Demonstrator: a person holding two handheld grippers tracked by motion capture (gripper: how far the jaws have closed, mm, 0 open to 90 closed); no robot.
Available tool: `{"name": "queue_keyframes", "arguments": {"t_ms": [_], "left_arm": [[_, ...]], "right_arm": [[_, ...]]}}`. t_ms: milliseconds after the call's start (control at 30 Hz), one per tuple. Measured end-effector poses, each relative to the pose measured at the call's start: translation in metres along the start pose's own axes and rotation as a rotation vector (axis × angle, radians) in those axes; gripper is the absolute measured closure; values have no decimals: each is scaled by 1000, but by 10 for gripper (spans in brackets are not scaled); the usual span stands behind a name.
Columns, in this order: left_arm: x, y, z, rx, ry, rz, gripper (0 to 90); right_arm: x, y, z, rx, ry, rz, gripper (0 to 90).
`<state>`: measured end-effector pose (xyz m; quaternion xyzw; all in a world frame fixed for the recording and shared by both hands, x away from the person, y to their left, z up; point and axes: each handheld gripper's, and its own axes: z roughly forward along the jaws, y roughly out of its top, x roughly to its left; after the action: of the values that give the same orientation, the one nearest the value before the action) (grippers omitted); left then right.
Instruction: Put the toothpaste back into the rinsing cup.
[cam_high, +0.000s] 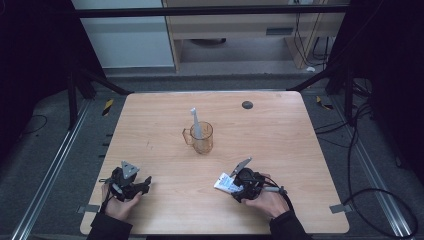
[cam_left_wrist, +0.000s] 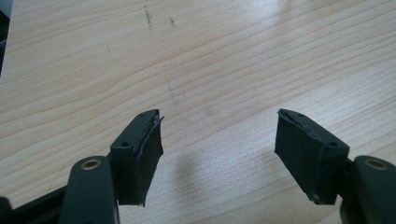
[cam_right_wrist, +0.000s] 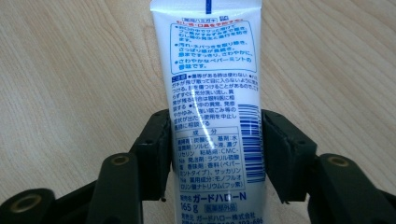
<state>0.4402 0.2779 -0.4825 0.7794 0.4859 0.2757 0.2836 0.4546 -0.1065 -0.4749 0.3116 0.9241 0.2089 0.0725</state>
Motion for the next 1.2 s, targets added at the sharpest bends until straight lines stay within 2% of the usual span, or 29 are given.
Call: {"name": "queue_keyframes", "arguments": {"t_ms": [67, 167, 233, 400, 467, 533, 567, 633, 667, 733, 767, 867, 900, 933, 1033, 1133, 1167, 1200], "left_arm": [[0, 0, 0, -1, 1, -1, 307], [0, 0, 0, -2, 1, 0, 309], [0, 0, 0, -3, 1, 0, 309], [1, 0, -1, -4, 4, -2, 311], [1, 0, -1, -3, 4, -2, 311], [1, 0, -1, -4, 4, -1, 311], [1, 0, -1, -4, 3, -1, 311], [0, 0, -1, -5, 2, -1, 311], [0, 0, -1, -5, 2, -1, 311], [0, 0, -1, -5, 3, -1, 311], [0, 0, -1, -5, 3, -2, 311], [0, 0, -1, -4, 3, -3, 311], [0, 0, -1, -5, 2, -3, 311], [0, 0, -1, -5, 2, -3, 311], [1, 1, -1, -6, 3, -6, 311], [0, 0, -1, -7, 3, -7, 310], [0, 0, -1, -7, 4, -7, 310], [1, 0, -1, -8, 4, -8, 310]], "right_arm": [[-1, 1, -2, -1, 5, 7, 567], [-2, 1, -4, -4, 9, 14, 606], [-3, 1, -6, -11, 19, 37, 640], [-6, 0, -9, -26, 27, 64, 658], [-7, 0, -12, -48, 26, 71, 663], [-8, 0, -17, -84, 30, 85, 666], [-10, -1, -22, -126, 28, 96, 669], [-11, -1, -28, -175, 24, 111, 672], [-11, -1, -28, -175, 24, 111, 672], [-13, -1, -33, -224, 26, 128, 676], [-14, -1, -39, -265, 25, 151, 680], [-17, 0, -46, -327, 16, 168, 683], [-17, 0, -46, -327, 16, 168, 683], [-19, 1, -50, -359, 10, 182, 683], [-20, 4, -54, -388, -3, 193, 684], [-23, 9, -57, -443, -23, 212, 685], [-25, 12, -59, -487, -41, 221, 685], [-25, 12, -59, -487, -41, 221, 685]]}}
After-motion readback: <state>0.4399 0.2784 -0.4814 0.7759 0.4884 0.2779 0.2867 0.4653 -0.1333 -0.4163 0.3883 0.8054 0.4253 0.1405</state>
